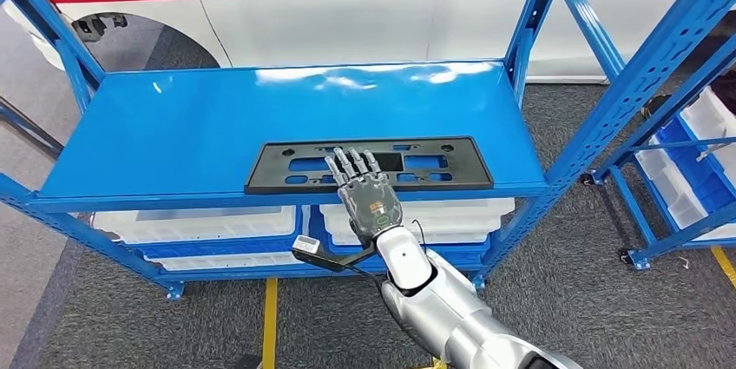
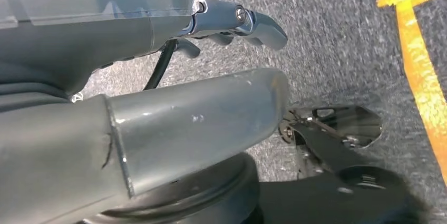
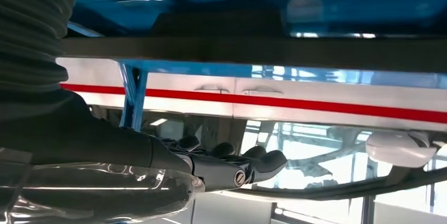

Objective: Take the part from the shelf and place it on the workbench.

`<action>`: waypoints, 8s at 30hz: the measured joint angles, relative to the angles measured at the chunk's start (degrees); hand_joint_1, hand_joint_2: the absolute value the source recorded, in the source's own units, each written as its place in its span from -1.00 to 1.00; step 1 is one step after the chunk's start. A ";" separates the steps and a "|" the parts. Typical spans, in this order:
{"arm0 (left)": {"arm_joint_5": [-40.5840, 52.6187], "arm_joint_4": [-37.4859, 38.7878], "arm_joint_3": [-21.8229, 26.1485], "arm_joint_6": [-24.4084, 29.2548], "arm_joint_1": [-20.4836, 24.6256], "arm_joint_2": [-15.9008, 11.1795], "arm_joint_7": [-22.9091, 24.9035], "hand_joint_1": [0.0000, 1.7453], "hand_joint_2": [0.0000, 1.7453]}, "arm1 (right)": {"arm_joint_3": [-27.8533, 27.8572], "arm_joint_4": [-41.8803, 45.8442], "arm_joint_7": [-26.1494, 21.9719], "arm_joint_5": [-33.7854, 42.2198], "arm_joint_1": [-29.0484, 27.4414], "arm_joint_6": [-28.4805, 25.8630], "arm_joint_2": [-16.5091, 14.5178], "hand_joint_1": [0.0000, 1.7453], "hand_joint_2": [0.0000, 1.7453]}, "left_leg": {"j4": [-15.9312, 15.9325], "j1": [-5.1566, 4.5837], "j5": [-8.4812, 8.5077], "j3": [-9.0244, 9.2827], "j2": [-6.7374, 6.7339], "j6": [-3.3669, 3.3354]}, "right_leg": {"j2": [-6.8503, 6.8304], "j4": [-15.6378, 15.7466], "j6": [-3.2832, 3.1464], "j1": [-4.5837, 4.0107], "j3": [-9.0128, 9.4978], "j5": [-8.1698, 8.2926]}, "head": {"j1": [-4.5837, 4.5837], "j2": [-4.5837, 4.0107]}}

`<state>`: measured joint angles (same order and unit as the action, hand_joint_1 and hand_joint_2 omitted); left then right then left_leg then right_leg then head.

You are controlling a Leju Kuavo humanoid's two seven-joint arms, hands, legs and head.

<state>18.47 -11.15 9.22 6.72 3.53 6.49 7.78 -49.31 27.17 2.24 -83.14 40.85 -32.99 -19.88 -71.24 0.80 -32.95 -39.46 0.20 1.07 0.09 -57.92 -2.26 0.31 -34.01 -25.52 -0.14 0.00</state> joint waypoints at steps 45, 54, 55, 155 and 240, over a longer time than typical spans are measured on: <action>0.73 0.00 1.34 -0.43 -0.14 -0.46 -0.36 -1.00 -1.00 | 0.00 -2.56 1.67 0.38 1.33 3.25 0.45 -1.00 1.00 | 12.04 0.50 6.94 4.87 0.12 -2.13 | 0.23 -8.57 2.91 -0.04 -3.00 -5.57 | -0.28 0.00; 0.73 0.00 1.95 -0.49 -0.13 -0.44 -0.42 -1.00 -1.00 | 0.00 -3.15 1.91 0.23 1.43 4.32 0.94 -1.00 1.00 | 12.11 0.27 5.51 6.35 0.29 -1.67 | 0.26 -2.58 1.90 -0.55 -2.51 0.46 | -0.30 0.00; 0.72 0.00 1.99 -0.50 -0.08 -0.44 -0.43 -1.00 -1.00 | 0.00 -3.17 1.91 0.23 1.44 4.36 0.94 -1.00 1.00 | 12.22 0.23 5.49 6.35 0.29 -1.40 | 0.28 -2.23 1.76 -0.71 -2.26 0.12 | -0.31 0.00; 6.49 0.00 6.02 1.28 0.41 0.05 -7.66 -1.00 1.00 | 1.05 2.41 4.66 -5.76 0.44 -6.38 2.15 1.00 1.00 | 12.05 0.39 7.62 4.14 -0.20 -0.83 | 0.80 -1.50 1.83 -0.62 -1.02 -0.51 | -0.36 0.00; 11.46 0.00 8.28 -0.61 2.00 0.93 -9.37 -1.00 1.00 | -1.41 23.06 8.00 -6.84 -0.40 -6.51 9.40 1.00 1.00 | 12.20 -0.72 3.12 9.65 0.04 -2.33 | 0.17 -2.47 0.74 -0.86 -4.00 1.95 | -0.10 0.00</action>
<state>29.94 -11.15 17.51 6.11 5.53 7.43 -1.59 -50.72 50.22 10.25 -89.99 40.45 -39.50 -10.48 -59.05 0.08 -29.83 -29.81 0.24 -1.25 0.26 -60.39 -1.53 -0.55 -38.01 -23.57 -0.24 0.00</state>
